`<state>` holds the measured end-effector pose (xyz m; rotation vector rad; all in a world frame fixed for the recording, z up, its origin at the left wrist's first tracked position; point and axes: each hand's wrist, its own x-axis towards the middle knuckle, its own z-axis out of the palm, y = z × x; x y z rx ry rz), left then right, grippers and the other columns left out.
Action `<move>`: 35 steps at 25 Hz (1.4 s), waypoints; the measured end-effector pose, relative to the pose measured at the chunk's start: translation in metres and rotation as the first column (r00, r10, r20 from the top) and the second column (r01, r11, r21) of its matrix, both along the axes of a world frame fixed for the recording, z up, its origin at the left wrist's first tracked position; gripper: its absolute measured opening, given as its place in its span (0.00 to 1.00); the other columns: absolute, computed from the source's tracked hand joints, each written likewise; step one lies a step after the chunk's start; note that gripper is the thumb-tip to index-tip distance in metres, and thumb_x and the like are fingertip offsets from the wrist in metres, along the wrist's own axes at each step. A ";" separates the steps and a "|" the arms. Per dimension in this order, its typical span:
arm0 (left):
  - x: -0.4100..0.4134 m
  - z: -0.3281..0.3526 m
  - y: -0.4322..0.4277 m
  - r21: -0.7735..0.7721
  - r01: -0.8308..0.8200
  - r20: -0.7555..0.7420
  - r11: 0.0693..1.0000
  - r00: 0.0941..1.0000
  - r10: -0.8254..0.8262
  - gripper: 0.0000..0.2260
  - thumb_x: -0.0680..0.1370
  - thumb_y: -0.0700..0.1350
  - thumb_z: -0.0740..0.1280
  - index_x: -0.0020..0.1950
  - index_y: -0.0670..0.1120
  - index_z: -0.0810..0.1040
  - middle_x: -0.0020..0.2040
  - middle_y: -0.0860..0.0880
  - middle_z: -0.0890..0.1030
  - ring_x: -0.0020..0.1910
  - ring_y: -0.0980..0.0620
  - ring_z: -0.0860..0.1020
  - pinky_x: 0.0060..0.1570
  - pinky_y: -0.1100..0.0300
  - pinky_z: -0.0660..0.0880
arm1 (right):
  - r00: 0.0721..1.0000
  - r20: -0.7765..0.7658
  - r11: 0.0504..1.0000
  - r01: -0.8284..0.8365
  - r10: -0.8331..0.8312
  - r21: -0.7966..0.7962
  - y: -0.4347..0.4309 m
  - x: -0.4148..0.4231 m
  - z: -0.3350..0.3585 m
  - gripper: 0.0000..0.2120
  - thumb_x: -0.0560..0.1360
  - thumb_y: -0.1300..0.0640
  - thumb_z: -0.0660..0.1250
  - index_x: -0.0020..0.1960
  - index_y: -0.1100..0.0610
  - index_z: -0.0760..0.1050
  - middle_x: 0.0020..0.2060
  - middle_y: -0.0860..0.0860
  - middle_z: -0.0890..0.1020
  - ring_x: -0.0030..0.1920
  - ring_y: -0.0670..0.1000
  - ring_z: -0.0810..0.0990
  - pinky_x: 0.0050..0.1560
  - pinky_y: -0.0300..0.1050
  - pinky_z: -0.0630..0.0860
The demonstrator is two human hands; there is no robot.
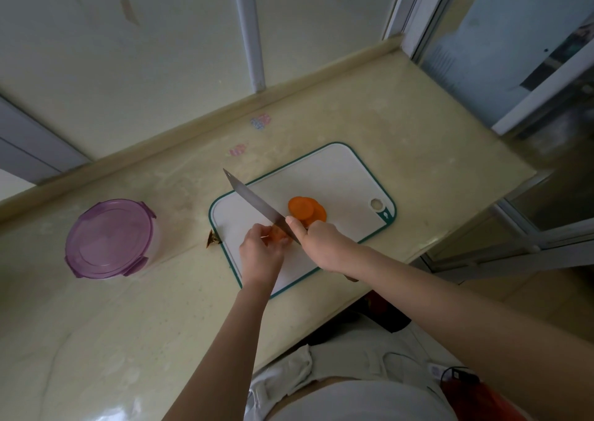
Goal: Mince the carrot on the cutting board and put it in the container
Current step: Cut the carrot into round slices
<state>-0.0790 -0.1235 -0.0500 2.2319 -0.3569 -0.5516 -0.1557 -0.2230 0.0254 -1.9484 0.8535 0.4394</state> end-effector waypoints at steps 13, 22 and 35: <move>0.006 -0.002 0.000 0.066 0.095 0.038 0.993 0.994 -0.098 0.09 0.73 0.45 0.71 0.48 0.45 0.74 0.46 0.48 0.76 0.44 0.51 0.74 0.42 0.63 0.68 | 0.995 -0.102 0.993 -0.035 0.024 -0.109 0.006 -0.034 0.003 0.26 0.80 0.39 0.44 0.32 0.54 0.62 0.29 0.52 0.69 0.29 0.48 0.67 0.31 0.39 0.64; 0.007 -0.006 0.002 0.062 0.117 0.100 0.991 0.987 -0.122 0.10 0.72 0.45 0.71 0.48 0.42 0.75 0.45 0.47 0.77 0.42 0.51 0.74 0.41 0.63 0.68 | 0.998 -0.065 0.987 -0.017 0.007 -0.158 0.014 -0.010 -0.027 0.29 0.80 0.38 0.44 0.32 0.56 0.66 0.30 0.53 0.72 0.35 0.52 0.73 0.40 0.45 0.68; 0.008 -0.001 0.002 -0.007 0.048 -0.034 0.999 0.998 -0.049 0.10 0.71 0.43 0.73 0.48 0.46 0.74 0.46 0.48 0.79 0.46 0.51 0.77 0.49 0.58 0.76 | 0.999 0.032 0.996 0.038 -0.035 -0.081 -0.006 -0.016 -0.057 0.29 0.81 0.40 0.46 0.29 0.57 0.61 0.25 0.52 0.67 0.27 0.49 0.67 0.34 0.44 0.65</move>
